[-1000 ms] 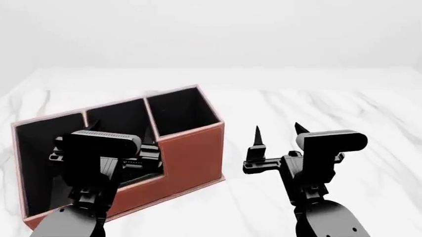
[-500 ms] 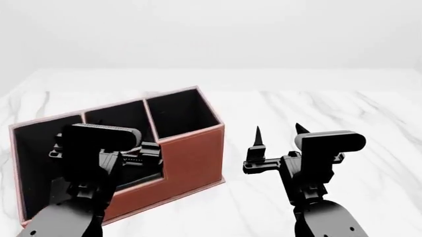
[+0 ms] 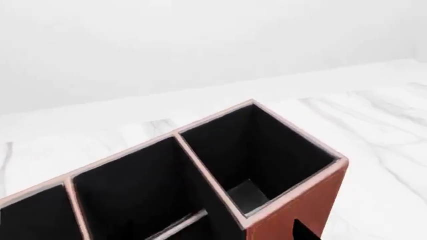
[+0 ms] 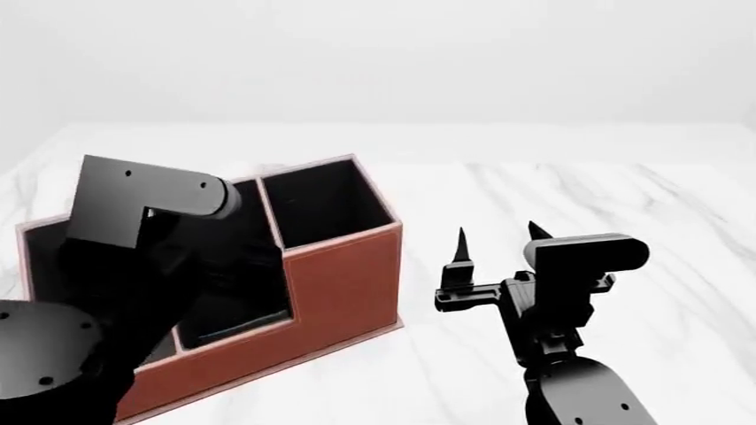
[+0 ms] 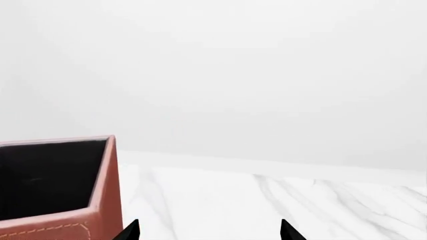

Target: Pick up the book and place it in the front compartment of the caddy.

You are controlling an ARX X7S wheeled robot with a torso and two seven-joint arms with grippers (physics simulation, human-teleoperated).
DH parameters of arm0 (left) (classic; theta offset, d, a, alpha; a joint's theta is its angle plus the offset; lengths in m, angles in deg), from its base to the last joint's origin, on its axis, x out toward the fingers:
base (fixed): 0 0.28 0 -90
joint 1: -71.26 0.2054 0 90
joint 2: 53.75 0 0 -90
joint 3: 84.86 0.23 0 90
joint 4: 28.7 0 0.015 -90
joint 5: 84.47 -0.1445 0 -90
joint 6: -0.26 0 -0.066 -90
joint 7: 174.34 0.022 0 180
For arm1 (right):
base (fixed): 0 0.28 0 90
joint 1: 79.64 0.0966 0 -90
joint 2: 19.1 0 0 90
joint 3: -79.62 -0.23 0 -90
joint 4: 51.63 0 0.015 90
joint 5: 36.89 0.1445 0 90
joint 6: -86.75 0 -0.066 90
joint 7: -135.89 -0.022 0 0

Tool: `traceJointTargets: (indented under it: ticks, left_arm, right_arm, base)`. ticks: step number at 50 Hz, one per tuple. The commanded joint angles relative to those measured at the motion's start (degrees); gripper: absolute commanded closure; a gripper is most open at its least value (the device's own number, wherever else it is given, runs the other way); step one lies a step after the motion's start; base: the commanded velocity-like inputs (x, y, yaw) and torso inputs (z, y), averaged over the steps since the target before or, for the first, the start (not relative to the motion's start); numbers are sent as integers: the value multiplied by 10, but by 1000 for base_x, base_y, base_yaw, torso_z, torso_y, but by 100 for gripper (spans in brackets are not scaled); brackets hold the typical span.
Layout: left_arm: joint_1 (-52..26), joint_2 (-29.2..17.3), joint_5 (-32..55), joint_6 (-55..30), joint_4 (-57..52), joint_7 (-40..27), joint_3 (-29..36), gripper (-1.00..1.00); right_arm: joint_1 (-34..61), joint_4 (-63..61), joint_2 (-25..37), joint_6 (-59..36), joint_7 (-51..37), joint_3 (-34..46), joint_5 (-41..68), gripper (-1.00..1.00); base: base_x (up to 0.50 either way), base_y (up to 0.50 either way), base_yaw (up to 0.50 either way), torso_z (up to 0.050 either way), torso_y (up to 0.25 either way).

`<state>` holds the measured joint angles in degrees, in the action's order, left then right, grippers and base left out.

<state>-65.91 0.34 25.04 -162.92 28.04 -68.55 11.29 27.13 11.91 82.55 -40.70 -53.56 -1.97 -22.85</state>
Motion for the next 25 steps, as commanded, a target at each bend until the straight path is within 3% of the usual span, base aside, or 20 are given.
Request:
traceJointTargets:
  ticks: [1,25]
  left_arm:
    - [-40,-78,216,28,32,-99,29,-100]
    - [-63,-234,447,172,-3,-139,137,-100]
  right_arm:
    - [0,7,3,7,-2,6,-1,-100]
    - [13,20,9,-1,-6,16,4,-100]
  base:
    - [0,0,0,0,0]
    - [0,0,0,0,0]
